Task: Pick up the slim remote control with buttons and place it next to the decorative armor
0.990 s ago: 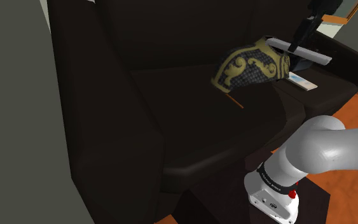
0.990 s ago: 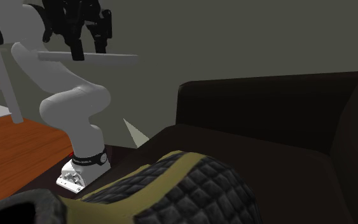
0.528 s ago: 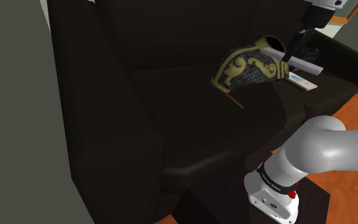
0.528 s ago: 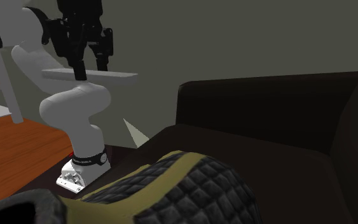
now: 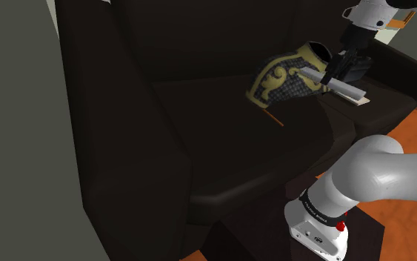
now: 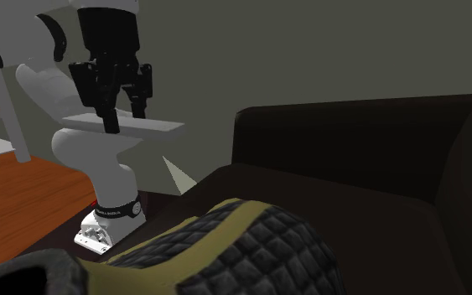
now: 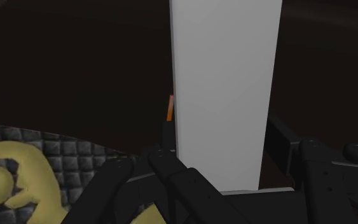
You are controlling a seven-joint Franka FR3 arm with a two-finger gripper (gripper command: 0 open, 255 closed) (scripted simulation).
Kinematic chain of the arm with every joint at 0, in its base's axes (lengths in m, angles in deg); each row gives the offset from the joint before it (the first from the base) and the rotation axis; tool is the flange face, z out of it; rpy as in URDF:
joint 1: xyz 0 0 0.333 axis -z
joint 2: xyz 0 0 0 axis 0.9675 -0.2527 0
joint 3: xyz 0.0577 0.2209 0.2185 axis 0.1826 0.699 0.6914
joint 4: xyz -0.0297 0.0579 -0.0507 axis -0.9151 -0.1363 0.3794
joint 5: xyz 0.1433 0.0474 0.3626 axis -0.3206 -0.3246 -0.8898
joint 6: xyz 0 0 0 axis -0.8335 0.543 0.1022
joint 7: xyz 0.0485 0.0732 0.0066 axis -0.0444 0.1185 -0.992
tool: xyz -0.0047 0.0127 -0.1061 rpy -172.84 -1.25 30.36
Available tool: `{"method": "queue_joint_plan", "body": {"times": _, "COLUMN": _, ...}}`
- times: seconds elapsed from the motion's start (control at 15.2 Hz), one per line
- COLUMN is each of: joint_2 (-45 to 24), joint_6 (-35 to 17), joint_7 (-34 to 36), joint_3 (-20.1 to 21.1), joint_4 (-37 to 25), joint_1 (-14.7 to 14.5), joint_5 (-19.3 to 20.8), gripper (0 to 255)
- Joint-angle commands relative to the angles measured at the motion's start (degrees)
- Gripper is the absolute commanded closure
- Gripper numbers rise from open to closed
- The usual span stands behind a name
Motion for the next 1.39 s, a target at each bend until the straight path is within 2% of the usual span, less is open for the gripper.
{"method": "queue_joint_plan", "body": {"times": 0.0, "joint_2": 0.62, "joint_6": -1.17, "joint_7": 0.07, "joint_3": -0.29, "joint_4": 1.75, "joint_1": 0.2, "joint_5": 0.34, "gripper": 255}}
{"method": "queue_joint_plan", "body": {"times": 1.32, "joint_2": 3.46, "joint_6": -14.65, "joint_7": 0.88, "joint_3": -4.46, "joint_4": 18.13, "joint_1": 2.31, "joint_5": 4.6, "gripper": 255}}
